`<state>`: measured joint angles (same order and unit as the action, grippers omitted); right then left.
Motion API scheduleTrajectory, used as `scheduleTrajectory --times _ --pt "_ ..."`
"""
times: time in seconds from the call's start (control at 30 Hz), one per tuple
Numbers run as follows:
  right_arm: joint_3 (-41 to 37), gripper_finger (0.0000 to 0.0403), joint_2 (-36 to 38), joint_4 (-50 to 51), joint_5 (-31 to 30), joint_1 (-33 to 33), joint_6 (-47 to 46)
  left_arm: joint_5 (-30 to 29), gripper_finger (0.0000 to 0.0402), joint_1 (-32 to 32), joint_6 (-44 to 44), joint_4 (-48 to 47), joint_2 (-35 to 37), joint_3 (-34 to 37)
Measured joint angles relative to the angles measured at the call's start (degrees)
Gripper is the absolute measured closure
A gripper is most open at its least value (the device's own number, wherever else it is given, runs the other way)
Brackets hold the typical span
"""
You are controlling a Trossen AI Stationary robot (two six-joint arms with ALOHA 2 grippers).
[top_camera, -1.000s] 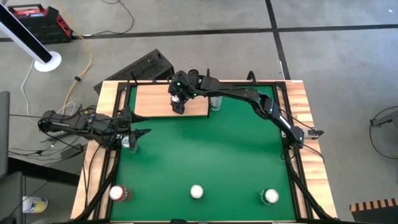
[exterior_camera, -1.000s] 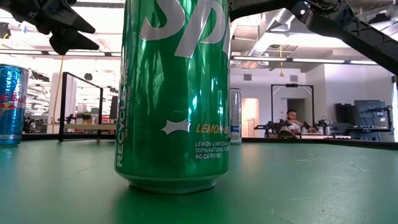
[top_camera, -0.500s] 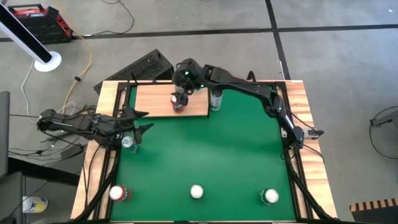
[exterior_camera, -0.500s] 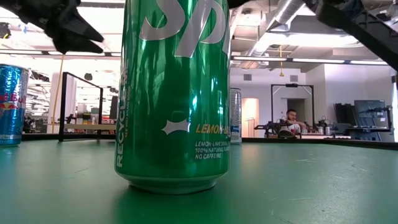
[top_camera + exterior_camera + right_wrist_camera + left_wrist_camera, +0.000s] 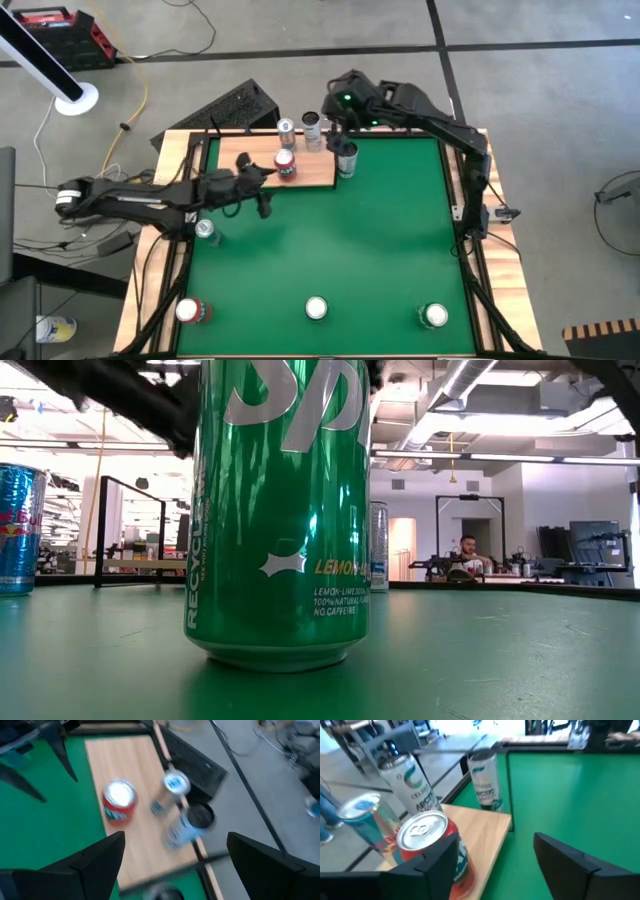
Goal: Place canned beverage on shelf
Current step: Put the top red soda can on the shelf
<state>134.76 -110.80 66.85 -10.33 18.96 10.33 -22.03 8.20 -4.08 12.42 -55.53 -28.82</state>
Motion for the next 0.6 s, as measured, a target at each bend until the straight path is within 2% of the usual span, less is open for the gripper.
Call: scheduleTrajectory --times 0.1,0.23,0.3,0.47,0.6 --pt "0.0 0.0029 1.8 3.8 -0.3 0.0 -1.1 4.7 0.0226 3.9 -1.4 4.7 -4.9 0.0" --pt "0.0 0.0029 3.7 6.9 -0.6 -0.1 -1.5 10.6 0.0330 5.8 -4.2 12.1 -9.7 -0.2" --pt "0.0 0.0029 4.0 7.6 -0.8 0.0 -2.2 12.3 0.0380 6.3 -4.9 12.9 -12.4 -1.4" --pt "0.0 0.0029 4.0 8.0 -4.5 -0.6 -2.3 15.1 0.0400 6.6 -5.1 11.6 -20.7 -7.5" --pt "0.0 0.0029 4.0 9.1 -5.3 -0.6 -2.2 11.3 0.0401 6.0 -5.3 10.4 -25.8 -10.9"
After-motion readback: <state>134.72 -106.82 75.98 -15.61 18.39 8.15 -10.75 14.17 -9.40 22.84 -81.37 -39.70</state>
